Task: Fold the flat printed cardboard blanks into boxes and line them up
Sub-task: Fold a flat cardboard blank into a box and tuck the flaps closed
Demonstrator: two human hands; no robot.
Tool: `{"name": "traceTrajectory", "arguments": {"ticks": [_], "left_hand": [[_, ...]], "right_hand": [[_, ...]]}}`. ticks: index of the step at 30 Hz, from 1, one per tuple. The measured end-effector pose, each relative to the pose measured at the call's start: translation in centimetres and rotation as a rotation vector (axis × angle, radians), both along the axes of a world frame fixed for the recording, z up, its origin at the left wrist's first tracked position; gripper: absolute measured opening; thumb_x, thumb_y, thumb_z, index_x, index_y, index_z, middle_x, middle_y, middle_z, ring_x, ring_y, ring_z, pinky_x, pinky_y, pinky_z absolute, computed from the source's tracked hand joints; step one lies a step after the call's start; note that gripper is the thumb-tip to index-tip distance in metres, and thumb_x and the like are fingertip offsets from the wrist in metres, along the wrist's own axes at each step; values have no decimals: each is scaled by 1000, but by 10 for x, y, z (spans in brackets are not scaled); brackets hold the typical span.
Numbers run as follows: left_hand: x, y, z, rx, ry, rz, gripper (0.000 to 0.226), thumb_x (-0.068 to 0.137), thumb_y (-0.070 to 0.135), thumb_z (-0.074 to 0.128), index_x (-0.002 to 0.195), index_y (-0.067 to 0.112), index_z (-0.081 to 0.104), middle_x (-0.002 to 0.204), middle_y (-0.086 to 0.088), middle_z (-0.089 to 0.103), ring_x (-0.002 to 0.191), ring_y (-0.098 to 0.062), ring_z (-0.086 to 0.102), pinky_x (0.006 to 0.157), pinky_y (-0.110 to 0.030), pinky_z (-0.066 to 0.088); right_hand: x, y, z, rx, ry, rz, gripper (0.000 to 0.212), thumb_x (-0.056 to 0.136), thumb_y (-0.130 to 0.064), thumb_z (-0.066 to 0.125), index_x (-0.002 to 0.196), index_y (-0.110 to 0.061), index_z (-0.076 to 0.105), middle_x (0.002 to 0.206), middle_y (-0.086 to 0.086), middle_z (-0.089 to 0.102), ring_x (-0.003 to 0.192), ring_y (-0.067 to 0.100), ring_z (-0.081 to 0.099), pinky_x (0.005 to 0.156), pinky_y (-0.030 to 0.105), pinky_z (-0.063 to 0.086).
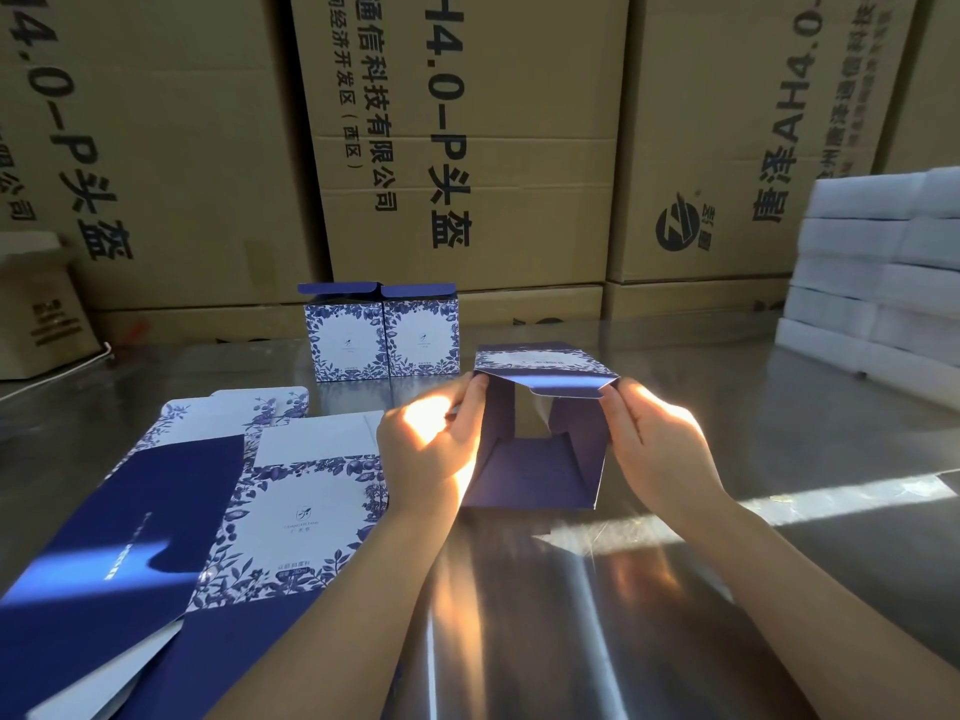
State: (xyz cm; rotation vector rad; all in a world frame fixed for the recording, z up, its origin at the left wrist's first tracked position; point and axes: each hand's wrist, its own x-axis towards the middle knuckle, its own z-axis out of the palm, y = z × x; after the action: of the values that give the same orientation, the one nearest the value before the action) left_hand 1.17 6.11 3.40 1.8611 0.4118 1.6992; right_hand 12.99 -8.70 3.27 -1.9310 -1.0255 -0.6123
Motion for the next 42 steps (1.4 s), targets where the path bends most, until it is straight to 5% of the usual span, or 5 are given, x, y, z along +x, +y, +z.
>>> {"name": "traceTrajectory", "arguments": {"ticks": [9, 23, 28, 32, 42], "left_hand": [[5, 2, -2, -219, -54, -62, 25, 85, 17, 68, 66, 1, 67, 59, 5, 54, 57, -11, 42, 51, -6, 28], [3, 1, 3, -217, -11, -40, 12, 83, 18, 71, 84, 7, 77, 64, 9, 65, 57, 15, 53, 59, -5, 38], [3, 1, 3, -220, -24, -71, 13, 84, 17, 70, 91, 9, 76, 77, 11, 70, 72, 5, 60, 71, -17, 48], [5, -2, 0, -169, -14, -75, 15, 82, 17, 72, 95, 10, 76, 77, 30, 62, 72, 15, 60, 72, -8, 48], [5, 1, -2, -215, 6, -134, 25, 78, 23, 73, 103, 21, 74, 81, 22, 67, 76, 13, 62, 76, -8, 47]], "right_hand": [[-4, -2, 4, -34, 36, 26, 44, 92, -49, 35, 66, -14, 35, 55, 8, 48, 58, 31, 42, 58, 41, 39], [-1, -1, 0, -102, -121, -17, 46, 98, -35, 40, 58, -24, 18, 47, -5, 27, 52, 29, 31, 51, 34, 25], [5, 1, -3, -270, -31, -99, 51, 88, -58, 34, 59, -17, 35, 51, -2, 42, 62, 28, 45, 59, 34, 31], [0, -1, -7, -271, -238, -110, 50, 98, -39, 44, 59, -12, 58, 47, 5, 47, 46, 30, 46, 48, 28, 36], [-1, 2, -2, -277, -91, -174, 56, 97, -46, 37, 50, -18, 24, 47, -6, 29, 60, 27, 39, 57, 35, 25]]}}
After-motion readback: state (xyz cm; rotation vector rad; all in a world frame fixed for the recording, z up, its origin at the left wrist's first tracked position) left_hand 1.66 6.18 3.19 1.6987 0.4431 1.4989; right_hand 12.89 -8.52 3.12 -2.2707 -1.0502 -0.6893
